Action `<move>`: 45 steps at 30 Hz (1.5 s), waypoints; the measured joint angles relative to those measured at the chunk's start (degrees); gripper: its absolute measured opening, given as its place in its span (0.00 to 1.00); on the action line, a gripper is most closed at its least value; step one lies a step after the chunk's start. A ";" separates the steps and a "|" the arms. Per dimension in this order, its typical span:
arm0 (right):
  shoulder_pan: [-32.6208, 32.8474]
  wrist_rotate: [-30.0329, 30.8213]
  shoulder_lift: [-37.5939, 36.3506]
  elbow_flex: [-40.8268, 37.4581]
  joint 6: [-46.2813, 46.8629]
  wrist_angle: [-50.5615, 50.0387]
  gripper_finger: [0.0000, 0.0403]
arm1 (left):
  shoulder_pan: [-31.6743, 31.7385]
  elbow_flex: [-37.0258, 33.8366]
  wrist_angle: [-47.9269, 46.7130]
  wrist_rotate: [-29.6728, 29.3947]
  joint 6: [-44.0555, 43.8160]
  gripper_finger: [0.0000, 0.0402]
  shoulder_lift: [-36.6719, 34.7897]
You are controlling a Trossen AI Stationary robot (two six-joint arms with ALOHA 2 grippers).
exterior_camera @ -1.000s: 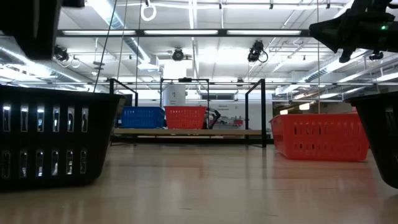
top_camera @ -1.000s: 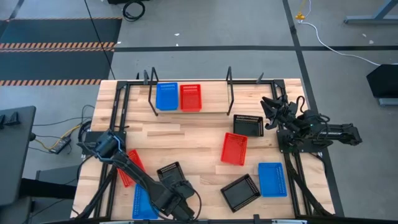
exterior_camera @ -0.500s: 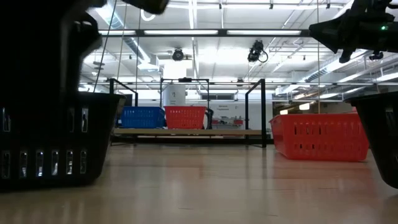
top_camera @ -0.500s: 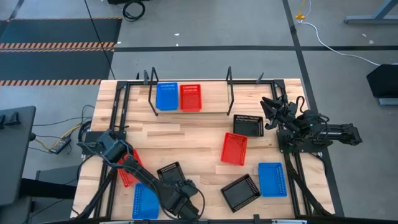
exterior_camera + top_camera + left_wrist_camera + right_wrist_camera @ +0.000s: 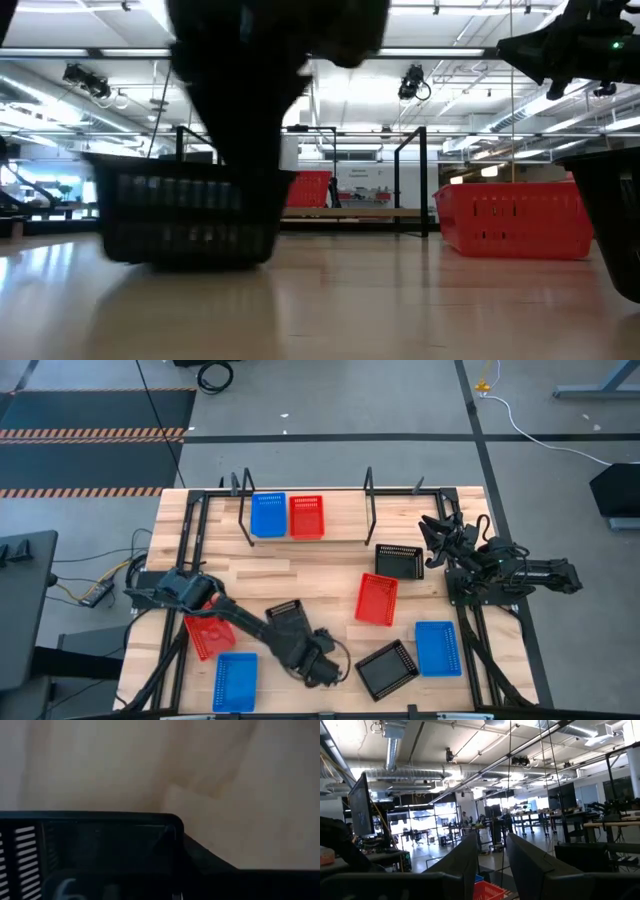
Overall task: Stack baskets on shelf by color
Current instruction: Put the left black basket on the shelf
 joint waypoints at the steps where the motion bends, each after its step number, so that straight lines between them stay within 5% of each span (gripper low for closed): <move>1: 0.00 0.07 0.00 0.00 -0.12 0.21 0.28 | 0.90 0.00 0.01 0.02 1.83 0.03 -0.01; 9: 0.01 0.54 -0.01 0.00 -1.63 1.27 0.28 | 8.52 1.35 -0.81 -2.42 16.17 0.03 -2.07; 24: 0.02 2.01 -0.02 -0.01 -2.01 1.21 0.28 | 17.63 19.60 -0.27 -11.23 45.42 0.02 -2.21; 45: 0.02 1.99 0.01 -0.01 -1.77 -0.58 0.28 | 35.46 19.33 9.28 -1.36 59.00 0.02 -1.62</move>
